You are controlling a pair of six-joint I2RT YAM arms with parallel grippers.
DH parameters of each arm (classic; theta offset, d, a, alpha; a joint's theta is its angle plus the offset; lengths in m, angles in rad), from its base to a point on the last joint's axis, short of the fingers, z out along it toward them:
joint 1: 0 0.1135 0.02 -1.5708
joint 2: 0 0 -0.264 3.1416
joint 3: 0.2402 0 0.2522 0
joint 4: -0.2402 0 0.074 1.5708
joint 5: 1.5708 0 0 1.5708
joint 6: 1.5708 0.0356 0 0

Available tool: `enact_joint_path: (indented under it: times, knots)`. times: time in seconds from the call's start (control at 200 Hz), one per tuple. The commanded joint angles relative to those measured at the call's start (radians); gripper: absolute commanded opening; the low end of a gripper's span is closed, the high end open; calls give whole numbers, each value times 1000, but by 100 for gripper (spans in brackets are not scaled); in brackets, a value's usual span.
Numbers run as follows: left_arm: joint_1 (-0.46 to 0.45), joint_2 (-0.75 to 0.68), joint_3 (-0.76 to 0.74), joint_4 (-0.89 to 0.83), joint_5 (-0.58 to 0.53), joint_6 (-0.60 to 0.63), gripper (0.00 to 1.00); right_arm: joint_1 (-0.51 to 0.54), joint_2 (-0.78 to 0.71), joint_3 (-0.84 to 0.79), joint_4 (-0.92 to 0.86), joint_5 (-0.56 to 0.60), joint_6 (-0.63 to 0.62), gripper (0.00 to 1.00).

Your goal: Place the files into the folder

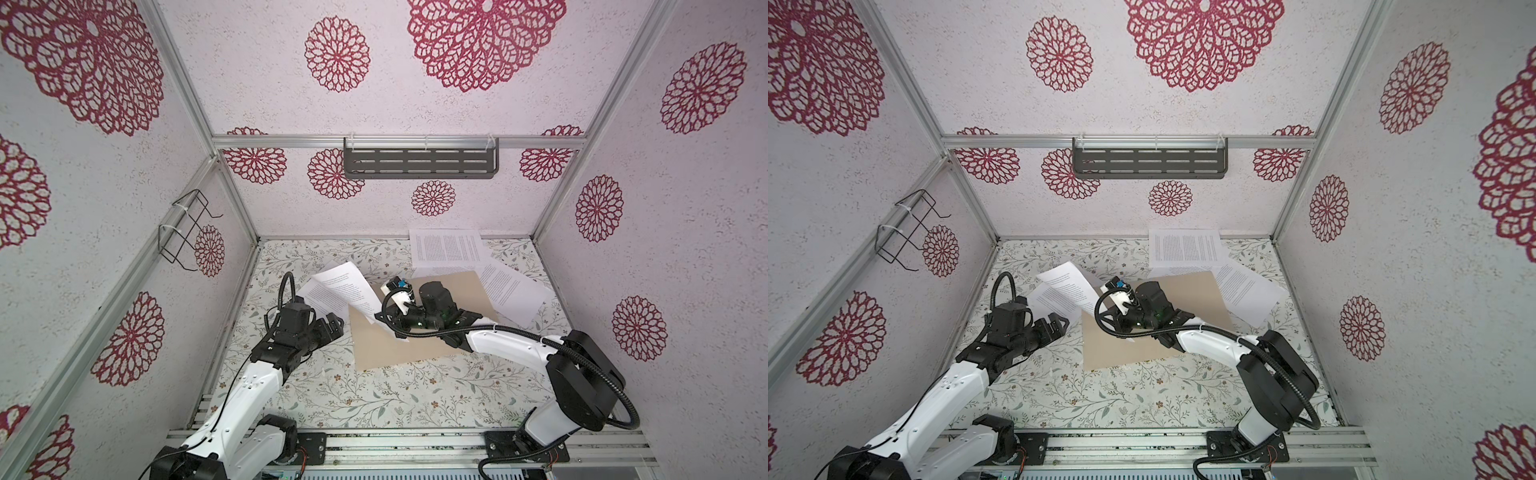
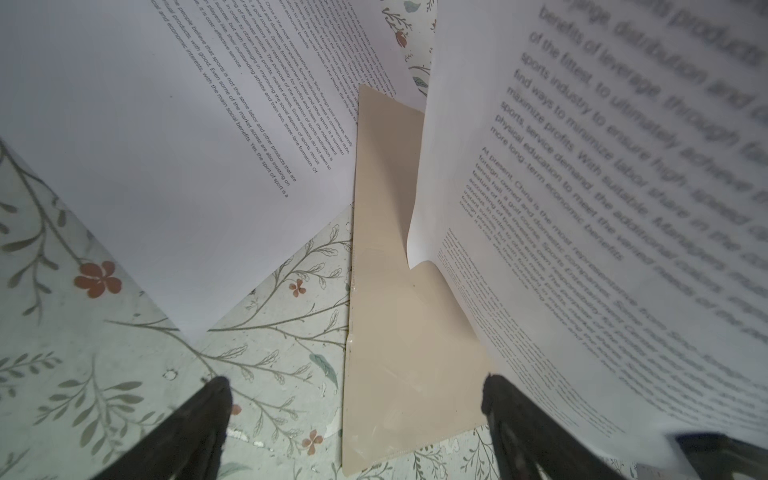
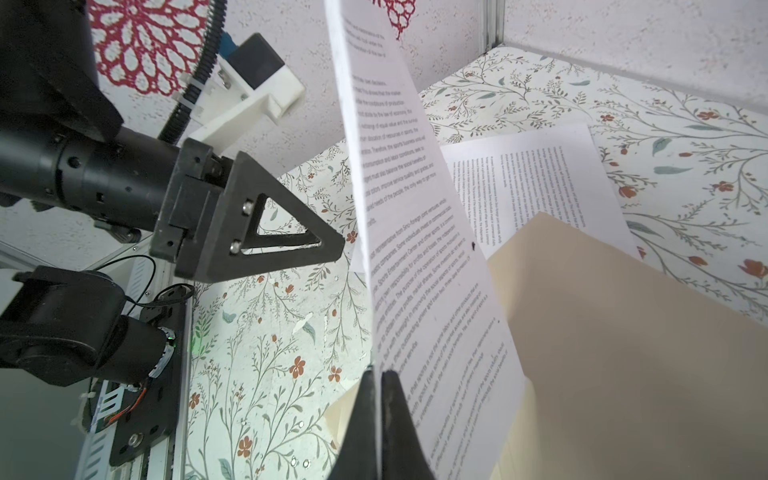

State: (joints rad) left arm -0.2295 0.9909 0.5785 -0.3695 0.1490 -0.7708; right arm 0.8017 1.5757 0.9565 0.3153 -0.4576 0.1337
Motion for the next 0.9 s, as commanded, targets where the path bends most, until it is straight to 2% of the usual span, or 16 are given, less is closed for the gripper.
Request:
enact_joint_path:
  times: [0.0,0.896]
  knots:
    - [13,-6,-8,23,9,7,97,4,-64,1,27,-33,29,0]
    - [41,-95,37,-62,16,31,98,-24,-42,-22,97,-172,127,0]
